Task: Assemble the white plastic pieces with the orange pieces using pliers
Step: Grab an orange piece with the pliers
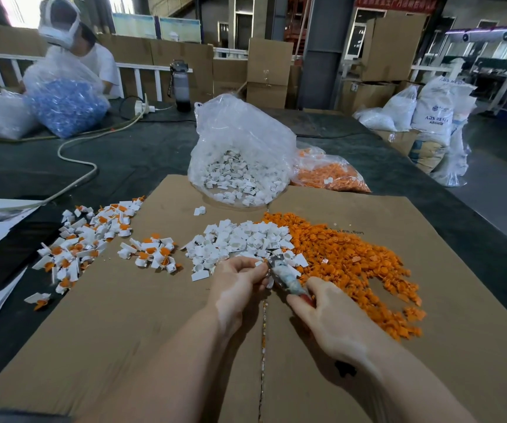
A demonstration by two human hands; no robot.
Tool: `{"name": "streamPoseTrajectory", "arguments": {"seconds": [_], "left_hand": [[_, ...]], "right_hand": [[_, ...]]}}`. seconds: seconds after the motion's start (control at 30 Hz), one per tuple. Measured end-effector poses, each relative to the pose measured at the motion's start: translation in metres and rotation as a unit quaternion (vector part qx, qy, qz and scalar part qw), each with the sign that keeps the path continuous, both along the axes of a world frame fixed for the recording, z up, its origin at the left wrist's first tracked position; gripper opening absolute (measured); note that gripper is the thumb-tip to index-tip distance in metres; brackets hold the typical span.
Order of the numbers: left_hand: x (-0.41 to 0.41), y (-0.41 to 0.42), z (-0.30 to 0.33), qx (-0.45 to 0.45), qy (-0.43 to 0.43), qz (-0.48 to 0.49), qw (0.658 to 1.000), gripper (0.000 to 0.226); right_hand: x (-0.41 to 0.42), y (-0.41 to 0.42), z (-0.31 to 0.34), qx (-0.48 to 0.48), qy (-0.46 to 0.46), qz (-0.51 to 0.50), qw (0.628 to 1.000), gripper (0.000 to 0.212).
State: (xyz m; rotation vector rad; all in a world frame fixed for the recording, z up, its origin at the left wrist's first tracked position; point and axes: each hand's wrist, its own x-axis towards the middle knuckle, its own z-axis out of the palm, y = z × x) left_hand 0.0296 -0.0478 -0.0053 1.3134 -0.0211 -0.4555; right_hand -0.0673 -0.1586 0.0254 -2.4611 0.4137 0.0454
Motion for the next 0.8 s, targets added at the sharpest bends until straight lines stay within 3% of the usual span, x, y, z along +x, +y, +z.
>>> {"name": "streamPoseTrajectory", "arguments": {"seconds": [0.17, 0.23, 0.33, 0.47, 0.67, 0.8], "left_hand": [[-0.002, 0.002, 0.0, -0.032, 0.006, 0.002, 0.999, 0.003], [-0.003, 0.004, -0.004, -0.005, -0.024, -0.008, 1.0, 0.002], [-0.005, 0.005, -0.008, 0.089, -0.128, -0.028, 0.987, 0.008], [-0.006, 0.005, -0.012, 0.206, -0.246, -0.027, 0.947, 0.02], [-0.006, 0.005, -0.014, 0.249, -0.298, -0.046, 0.921, 0.025], [-0.004, 0.005, -0.015, 0.224, -0.282, -0.057, 0.931, 0.025]], "right_hand": [[-0.004, -0.012, -0.003, 0.001, -0.048, -0.028, 0.998, 0.025], [-0.004, -0.021, -0.005, -0.02, -0.08, -0.073, 0.994, 0.025], [-0.001, -0.038, -0.01, -0.147, -0.099, -0.132, 0.975, 0.034], [0.003, -0.057, -0.023, -0.319, -0.053, -0.149, 0.935, 0.052], [0.005, -0.058, -0.025, -0.414, -0.019, -0.148, 0.898, 0.06], [0.011, -0.031, -0.031, -0.301, -0.254, -0.034, 0.919, 0.034]]}}
